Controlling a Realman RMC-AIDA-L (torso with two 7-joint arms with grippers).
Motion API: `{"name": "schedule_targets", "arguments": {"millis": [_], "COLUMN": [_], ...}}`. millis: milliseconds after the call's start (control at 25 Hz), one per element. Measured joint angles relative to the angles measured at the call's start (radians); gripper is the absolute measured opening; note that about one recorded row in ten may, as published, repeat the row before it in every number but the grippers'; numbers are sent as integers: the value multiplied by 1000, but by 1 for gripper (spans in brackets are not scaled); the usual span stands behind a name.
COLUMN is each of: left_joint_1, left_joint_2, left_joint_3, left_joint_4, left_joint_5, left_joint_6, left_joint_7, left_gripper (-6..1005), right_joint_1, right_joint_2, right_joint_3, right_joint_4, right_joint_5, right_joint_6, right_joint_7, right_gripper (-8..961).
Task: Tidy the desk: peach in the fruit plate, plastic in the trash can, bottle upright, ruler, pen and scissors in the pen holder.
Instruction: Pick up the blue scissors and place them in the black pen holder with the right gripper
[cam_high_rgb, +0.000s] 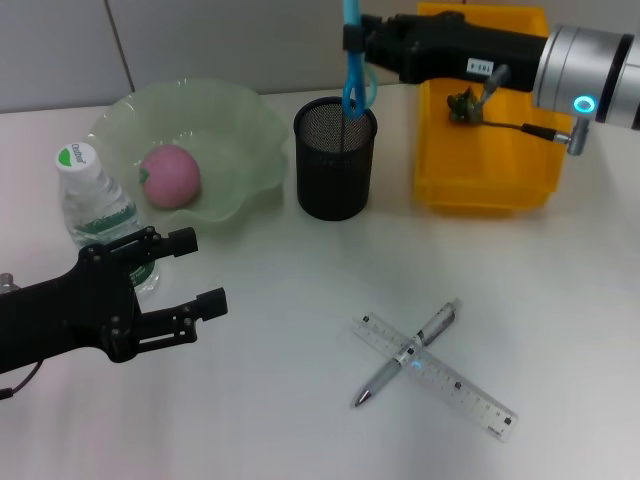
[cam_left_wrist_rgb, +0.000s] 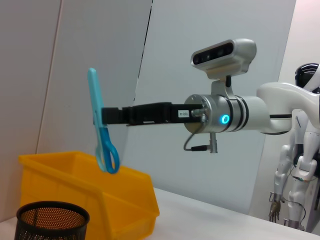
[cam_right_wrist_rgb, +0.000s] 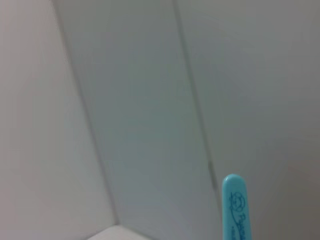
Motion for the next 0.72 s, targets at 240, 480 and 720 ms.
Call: {"name": "schedule_targets", "arguments": {"millis": [240, 480, 720], "left_joint_1": [0, 0, 0], "left_joint_2": [0, 1, 0], "left_joint_3": [0, 0, 0], "left_joint_4": [1, 2, 1], "left_joint_5": [-5, -12, -12], "left_joint_6": [-6, -9, -14], "left_joint_7": [0, 1, 9], "left_gripper": [846, 846, 846], "right_joint_1": [0, -17, -46], "right_joint_2": [-4, -8, 0], "right_joint_3": [9, 9, 0], "right_joint_4": [-20, -106, -253], "right_joint_5": [1, -52, -135], "right_joint_6": [20, 43, 59], "right_joint_7": [-53, -191, -338], "right_gripper": [216, 216, 216]}}
